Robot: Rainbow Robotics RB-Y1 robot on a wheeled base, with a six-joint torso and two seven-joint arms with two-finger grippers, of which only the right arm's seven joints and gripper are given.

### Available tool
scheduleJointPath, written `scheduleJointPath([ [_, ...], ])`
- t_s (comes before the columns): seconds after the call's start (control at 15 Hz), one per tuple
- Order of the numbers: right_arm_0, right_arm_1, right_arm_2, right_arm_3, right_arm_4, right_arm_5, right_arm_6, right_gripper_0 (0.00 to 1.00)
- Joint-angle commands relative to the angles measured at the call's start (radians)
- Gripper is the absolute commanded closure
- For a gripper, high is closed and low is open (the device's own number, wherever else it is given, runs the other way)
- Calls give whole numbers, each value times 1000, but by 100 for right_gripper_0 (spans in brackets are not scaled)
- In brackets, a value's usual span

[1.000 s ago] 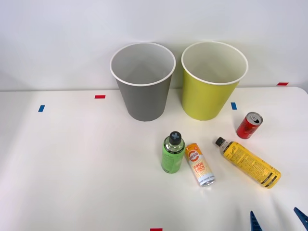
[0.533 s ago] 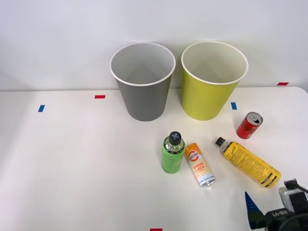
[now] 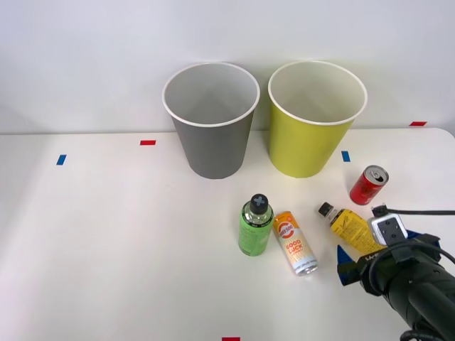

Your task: Put cans in the gray bin, plastic bottles in the light green bin

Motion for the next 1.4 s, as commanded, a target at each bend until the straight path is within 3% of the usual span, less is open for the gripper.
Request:
scheduleJointPath([
  [0.07,-135,-41,24,0,-141,134,-4,0],
  [0.27,-253,-89,81,13,-187,265,-20,0],
  [0.47,-353,-113,96,80,-296,280,-18,0],
  [0.67,-471,-149,196,151,-322,323,-41,0],
  [1.07,-619,-179,202,226,-558,393,-44,0],
  [1.4,-781,-179,213,388,-784,423,34,0],
])
